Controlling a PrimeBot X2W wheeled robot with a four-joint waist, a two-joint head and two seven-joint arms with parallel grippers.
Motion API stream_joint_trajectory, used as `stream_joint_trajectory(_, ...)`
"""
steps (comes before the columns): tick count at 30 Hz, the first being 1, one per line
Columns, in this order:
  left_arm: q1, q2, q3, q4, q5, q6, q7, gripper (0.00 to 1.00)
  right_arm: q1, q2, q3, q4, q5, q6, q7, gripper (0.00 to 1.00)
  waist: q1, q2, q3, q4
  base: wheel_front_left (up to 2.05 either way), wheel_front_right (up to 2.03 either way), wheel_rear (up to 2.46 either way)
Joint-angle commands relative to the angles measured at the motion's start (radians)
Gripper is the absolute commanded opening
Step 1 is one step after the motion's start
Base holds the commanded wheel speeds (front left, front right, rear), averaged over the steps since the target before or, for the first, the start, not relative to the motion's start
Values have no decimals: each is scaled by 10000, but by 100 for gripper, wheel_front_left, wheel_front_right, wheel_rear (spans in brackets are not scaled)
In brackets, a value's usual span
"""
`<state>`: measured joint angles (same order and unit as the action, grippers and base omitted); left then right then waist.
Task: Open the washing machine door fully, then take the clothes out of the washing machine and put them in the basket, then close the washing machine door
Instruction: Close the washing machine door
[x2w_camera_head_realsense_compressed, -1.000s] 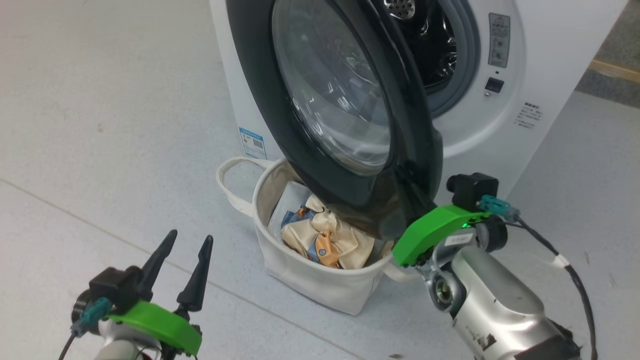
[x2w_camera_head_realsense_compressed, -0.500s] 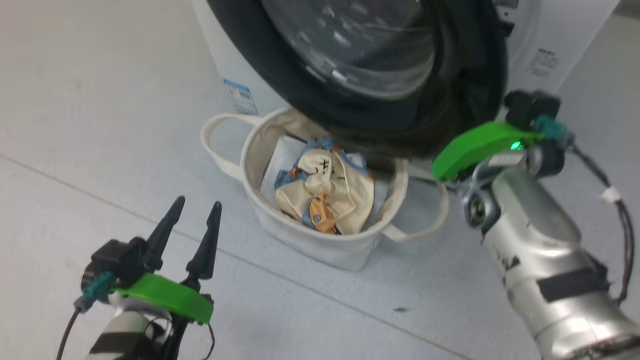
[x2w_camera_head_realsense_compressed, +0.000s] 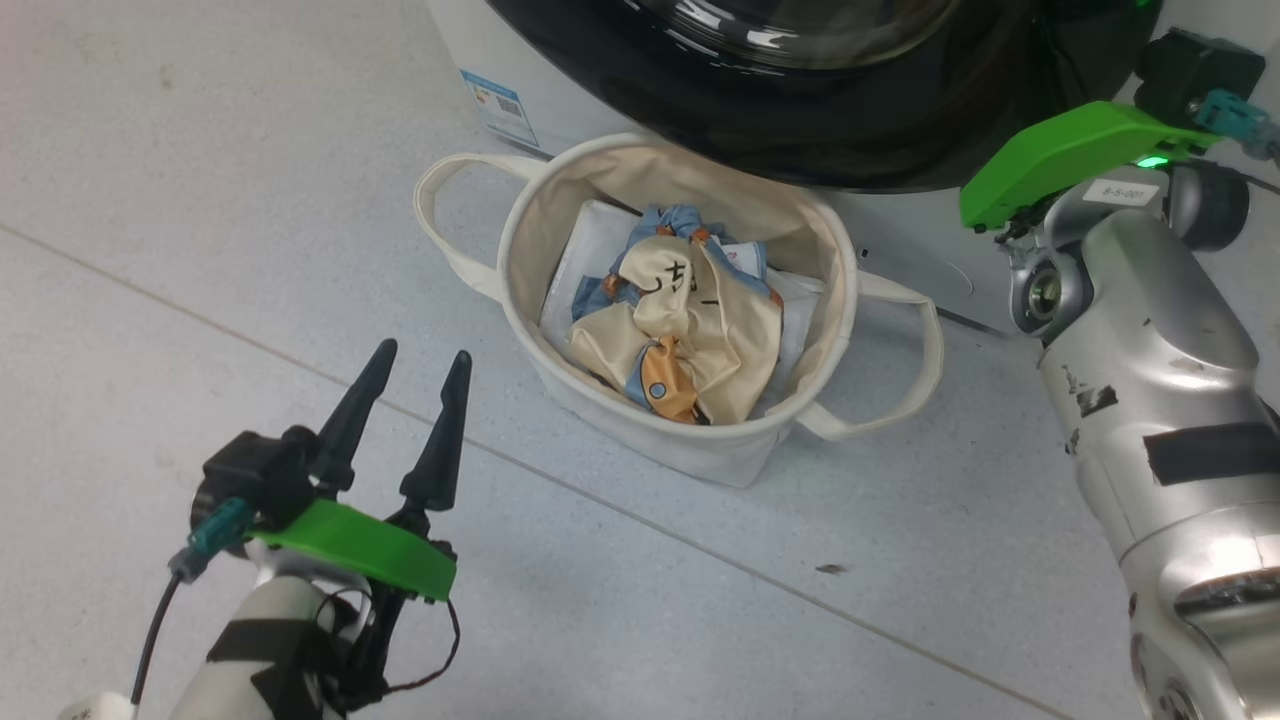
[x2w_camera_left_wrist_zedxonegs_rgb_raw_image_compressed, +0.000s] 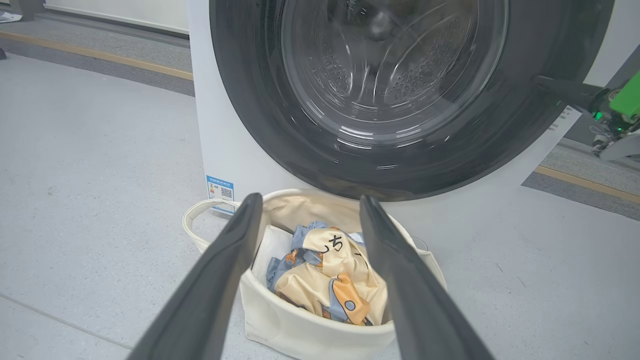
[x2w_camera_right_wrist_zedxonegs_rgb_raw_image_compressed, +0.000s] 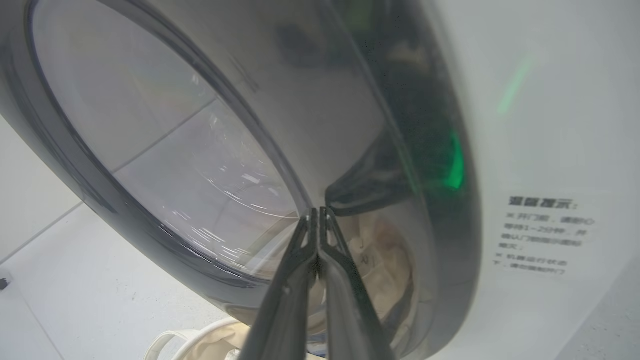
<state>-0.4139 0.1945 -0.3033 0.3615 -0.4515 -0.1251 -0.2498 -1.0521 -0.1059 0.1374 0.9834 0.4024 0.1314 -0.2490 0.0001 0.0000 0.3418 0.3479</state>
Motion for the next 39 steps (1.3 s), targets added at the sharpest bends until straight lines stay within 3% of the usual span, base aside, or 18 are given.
stream_joint_trajectory(1,-329,222,381,-219,50,-55,-120,100,-581,-57,-111,-264,-116,-7,-127,0,-1,0,39,18,0,0,0)
stream_joint_trajectory(6,-341,219,474,-169,41,-55,-120,100,-683,-27,-299,-421,-317,-7,-128,0,-1,0,26,-52,0,0,0)
stream_joint_trajectory(7,-332,230,491,-161,45,-55,-120,100,-631,6,-319,-505,-345,-7,-128,62,-1,0,-10,-82,0,0,0)
stream_joint_trajectory(8,-317,245,518,-157,52,-55,-120,100,-536,50,-303,-555,-369,-7,-128,100,-1,0,-68,-126,0,0,0)
stream_joint_trajectory(17,72,767,890,-35,96,-55,-120,100,942,236,611,-1318,-648,-7,-128,100,-1,0,-1193,-679,0,0,0)
stream_joint_trajectory(25,789,1889,1724,227,-181,-56,-120,100,3583,288,509,-3619,-874,-7,-128,100,-1,0,-2455,-1974,0,0,0)
stream_joint_trajectory(32,1646,2676,2253,84,-778,-56,-120,100,6393,236,-260,-5895,-1424,-7,-128,100,-1,0,-3427,-3349,0,0,0)
stream_joint_trajectory(39,2349,3155,2583,-656,-756,-56,-120,100,7588,90,46,-6862,-1350,-7,-128,100,-1,0,-3615,-4285,0,0,0)
